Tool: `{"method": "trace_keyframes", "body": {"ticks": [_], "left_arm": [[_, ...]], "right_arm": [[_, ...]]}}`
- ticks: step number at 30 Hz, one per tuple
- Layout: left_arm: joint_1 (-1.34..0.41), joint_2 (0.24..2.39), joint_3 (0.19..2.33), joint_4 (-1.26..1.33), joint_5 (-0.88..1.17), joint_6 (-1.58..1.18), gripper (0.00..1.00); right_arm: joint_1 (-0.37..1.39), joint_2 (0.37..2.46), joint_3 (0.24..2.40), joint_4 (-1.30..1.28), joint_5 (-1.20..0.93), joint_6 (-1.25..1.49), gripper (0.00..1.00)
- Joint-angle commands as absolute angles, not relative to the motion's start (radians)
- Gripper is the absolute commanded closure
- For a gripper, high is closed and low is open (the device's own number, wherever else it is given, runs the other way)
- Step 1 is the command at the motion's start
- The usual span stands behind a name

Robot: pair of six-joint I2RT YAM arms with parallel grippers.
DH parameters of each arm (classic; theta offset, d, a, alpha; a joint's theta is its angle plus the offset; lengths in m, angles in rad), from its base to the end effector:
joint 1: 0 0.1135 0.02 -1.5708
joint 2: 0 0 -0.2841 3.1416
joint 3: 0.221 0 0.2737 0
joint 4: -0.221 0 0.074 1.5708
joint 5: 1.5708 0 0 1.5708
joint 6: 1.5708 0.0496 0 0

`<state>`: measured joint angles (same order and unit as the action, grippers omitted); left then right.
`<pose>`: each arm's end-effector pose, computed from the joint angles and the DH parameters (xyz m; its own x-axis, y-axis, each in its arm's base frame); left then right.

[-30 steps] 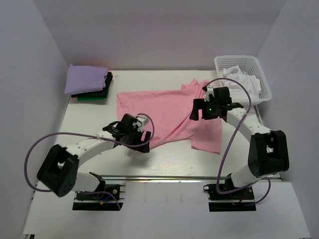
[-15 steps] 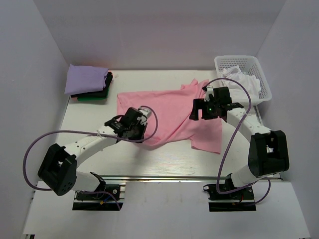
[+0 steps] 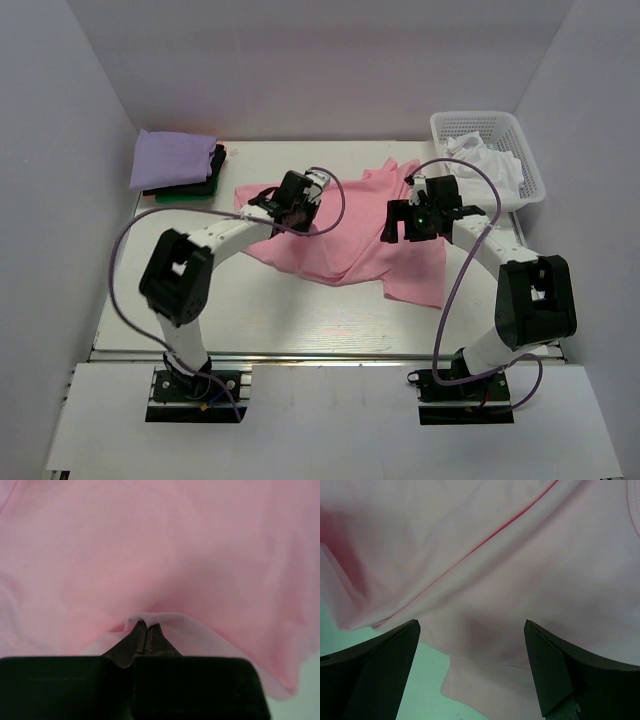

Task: Fold and stack the t-shirts
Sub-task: Flatten out the tshirt

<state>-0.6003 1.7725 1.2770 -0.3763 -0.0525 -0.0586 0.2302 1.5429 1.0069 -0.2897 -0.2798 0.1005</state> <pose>0.3479 -0.2350 0.2231 -0.6620 0.3823 -0.6447 0.4983 0.8670 0.0024 0.3423 0.0943 0.2233 -0.7523 -0.0773 -0.6543 -0.3278 0.9054 0.2700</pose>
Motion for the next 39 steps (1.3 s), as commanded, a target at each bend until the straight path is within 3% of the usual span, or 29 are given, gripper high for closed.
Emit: {"method": "trace_keyframes", "body": {"ticks": [1, 3, 4, 5, 8, 9, 11, 16, 25, 39], "left_arm": [[-0.546, 1.876, 1.411, -0.379, -0.072, -0.009, 1.0], [-0.526, 1.979, 1.526, -0.422, -0.026, -0.009, 0.99], [-0.512, 2.003, 1.557, -0.446, -0.015, -0.023, 0.9], [-0.512, 2.02, 1.58, -0.477, -0.003, -0.023, 0.68], [-0.491, 2.002, 1.576, -0.477, 0.006, -0.034, 0.19], [-0.491, 1.982, 1.54, -0.477, 0.006, -0.044, 0.08], [-0.469, 1.912, 1.472, -0.465, -0.026, -0.067, 0.01], [-0.434, 1.868, 1.43, -0.489, -0.08, -0.126, 0.04], [-0.423, 1.951, 1.466, -0.482, 0.026, -0.132, 0.34], [-0.423, 2.051, 1.505, -0.512, 0.081, -0.104, 0.4]], "right_arm": [[0.224, 1.58, 1.057, -0.307, -0.239, 0.087, 0.1], [0.224, 1.595, 1.065, -0.316, -0.222, 0.086, 0.1], [0.225, 1.6, 1.066, -0.321, -0.215, 0.087, 0.1], [0.227, 1.612, 1.075, -0.343, -0.21, 0.081, 0.1], [0.227, 1.617, 1.081, -0.339, -0.199, 0.075, 0.1], [0.227, 1.624, 1.084, -0.337, -0.196, 0.08, 0.1], [0.226, 1.621, 1.08, -0.336, -0.195, 0.081, 0.1], [0.225, 1.628, 1.077, -0.336, -0.186, 0.089, 0.1], [0.226, 1.638, 1.081, -0.364, -0.141, 0.094, 0.1], [0.229, 1.632, 1.071, -0.376, -0.094, 0.098, 0.1]]}}
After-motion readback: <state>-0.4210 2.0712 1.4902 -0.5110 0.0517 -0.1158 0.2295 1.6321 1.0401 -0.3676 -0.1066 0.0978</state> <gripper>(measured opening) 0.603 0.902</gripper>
